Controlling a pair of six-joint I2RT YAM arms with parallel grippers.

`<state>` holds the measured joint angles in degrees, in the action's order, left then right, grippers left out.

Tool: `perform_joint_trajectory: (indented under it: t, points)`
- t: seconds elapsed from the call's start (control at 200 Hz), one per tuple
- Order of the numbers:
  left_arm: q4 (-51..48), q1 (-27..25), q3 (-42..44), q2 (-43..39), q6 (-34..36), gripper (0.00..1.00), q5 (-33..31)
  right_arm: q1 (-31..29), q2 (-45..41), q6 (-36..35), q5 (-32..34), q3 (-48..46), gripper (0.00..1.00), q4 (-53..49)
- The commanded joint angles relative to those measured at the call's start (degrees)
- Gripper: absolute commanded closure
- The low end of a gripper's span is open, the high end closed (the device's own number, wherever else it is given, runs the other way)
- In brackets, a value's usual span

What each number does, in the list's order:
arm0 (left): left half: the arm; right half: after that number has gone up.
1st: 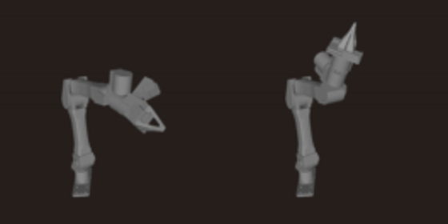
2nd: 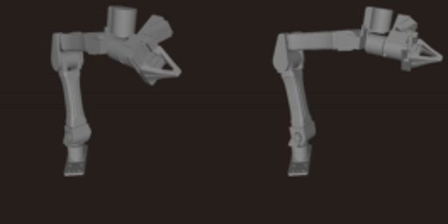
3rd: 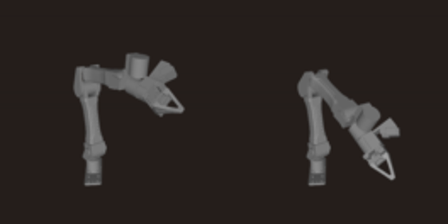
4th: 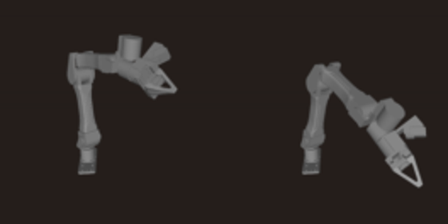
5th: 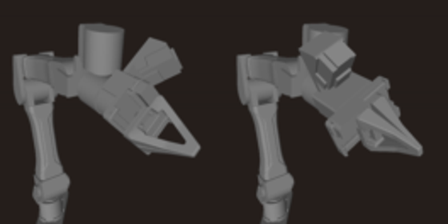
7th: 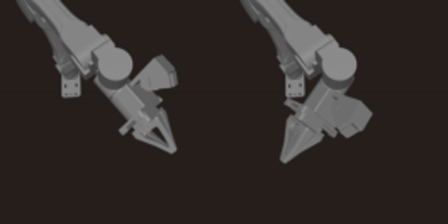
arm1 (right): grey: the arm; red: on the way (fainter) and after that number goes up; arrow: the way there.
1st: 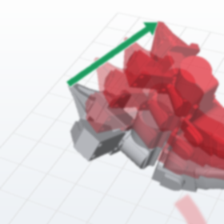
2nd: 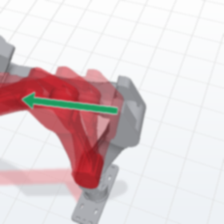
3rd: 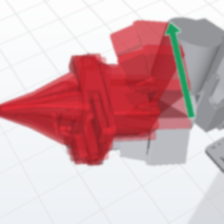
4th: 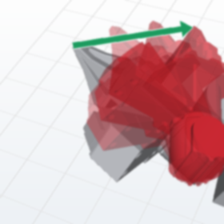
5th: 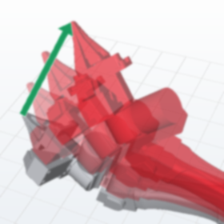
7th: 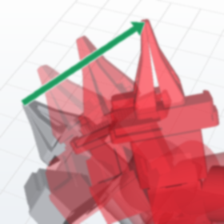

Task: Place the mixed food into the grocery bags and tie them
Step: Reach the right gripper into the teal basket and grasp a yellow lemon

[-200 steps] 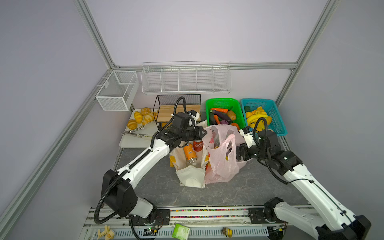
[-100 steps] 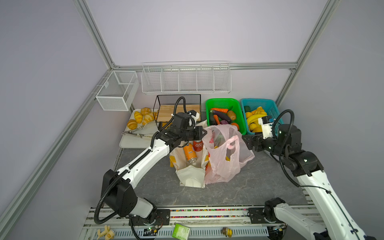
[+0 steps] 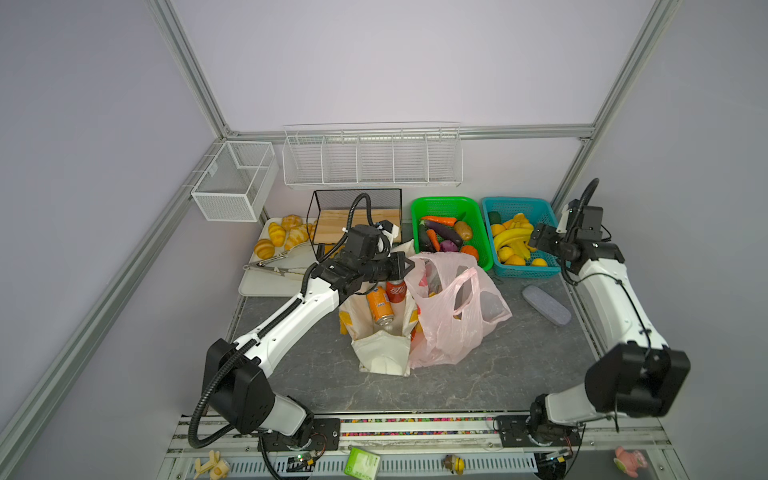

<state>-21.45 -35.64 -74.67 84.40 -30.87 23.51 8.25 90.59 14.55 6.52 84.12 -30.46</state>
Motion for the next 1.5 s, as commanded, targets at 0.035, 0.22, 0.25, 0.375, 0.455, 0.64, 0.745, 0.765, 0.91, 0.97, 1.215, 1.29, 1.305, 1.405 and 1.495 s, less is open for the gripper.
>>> perform_joint_trajectory:
  t: [0.035, 0.22, 0.25, 0.375, 0.455, 0.64, 0.745, 0.765, 0.91, 0.97, 1.215, 1.29, 1.305, 1.405, 1.495]
  points:
    - [1.8, -0.1, 0.2, 0.2, -1.4, 1.0, 1.5, 2.2, 11.3, -3.9, 5.2, 7.7, 0.13, -6.8]
    - [1.7, -0.1, 0.3, 0.4, -1.0, 1.0, 1.6, 3.0, 25.4, -7.6, 9.4, 19.4, 0.2, -15.1]
    - [1.7, 0.0, 0.3, 0.3, -1.0, 1.0, 1.5, 3.0, 27.2, -8.2, 10.1, 21.2, 0.21, -16.3]
    - [1.6, 0.0, 0.4, 0.3, -0.8, 1.0, 1.0, 3.5, 34.1, -10.0, 11.7, 27.7, 0.26, -20.6]
    - [1.5, 0.0, 0.2, 0.6, -0.8, 1.0, 1.0, 3.5, 37.2, -11.1, 12.7, 30.5, 0.27, -22.6]
    - [1.7, 0.0, 0.1, 1.2, -0.9, 1.0, 1.0, 3.7, 42.5, -12.6, 12.6, 35.0, 0.26, -26.8]
    - [1.7, 0.0, 0.0, 1.3, -1.0, 1.0, 1.1, 3.7, 45.1, -12.5, 11.2, 37.6, 0.26, -28.5]
    - [1.7, 0.0, 0.0, 1.3, -1.0, 1.0, 1.1, 3.6, 45.7, -12.5, 11.2, 38.2, 0.26, -28.9]
    - [1.6, 0.0, 0.1, 1.0, -0.9, 1.0, 0.8, 3.9, 48.8, -12.4, 9.9, 40.3, 0.26, -29.3]
    - [1.7, 0.0, 0.1, 1.1, -0.9, 1.0, 0.8, 4.0, 50.0, -12.3, 9.3, 41.1, 0.26, -29.5]
    - [1.9, 0.0, 0.2, 1.4, -1.0, 1.0, 1.1, 4.1, 50.8, -12.1, 5.3, 41.4, 0.39, -27.6]
    - [1.9, 0.0, 0.1, 1.4, -1.1, 1.0, 1.2, 4.1, 50.3, -12.0, 4.8, 41.1, 0.45, -27.4]
    - [1.9, 0.0, 0.2, 1.4, -1.1, 1.0, 1.3, 4.1, 50.0, -12.0, 4.8, 41.0, 0.46, -27.3]
    - [1.9, 0.0, 0.2, 1.4, -1.1, 1.0, 1.3, 4.1, 47.3, -12.0, 4.8, 39.5, 0.51, -26.1]
    - [1.9, 0.0, 0.2, 1.5, -1.2, 1.0, 1.4, 4.1, 43.4, -11.7, 4.9, 37.2, 0.54, -24.8]
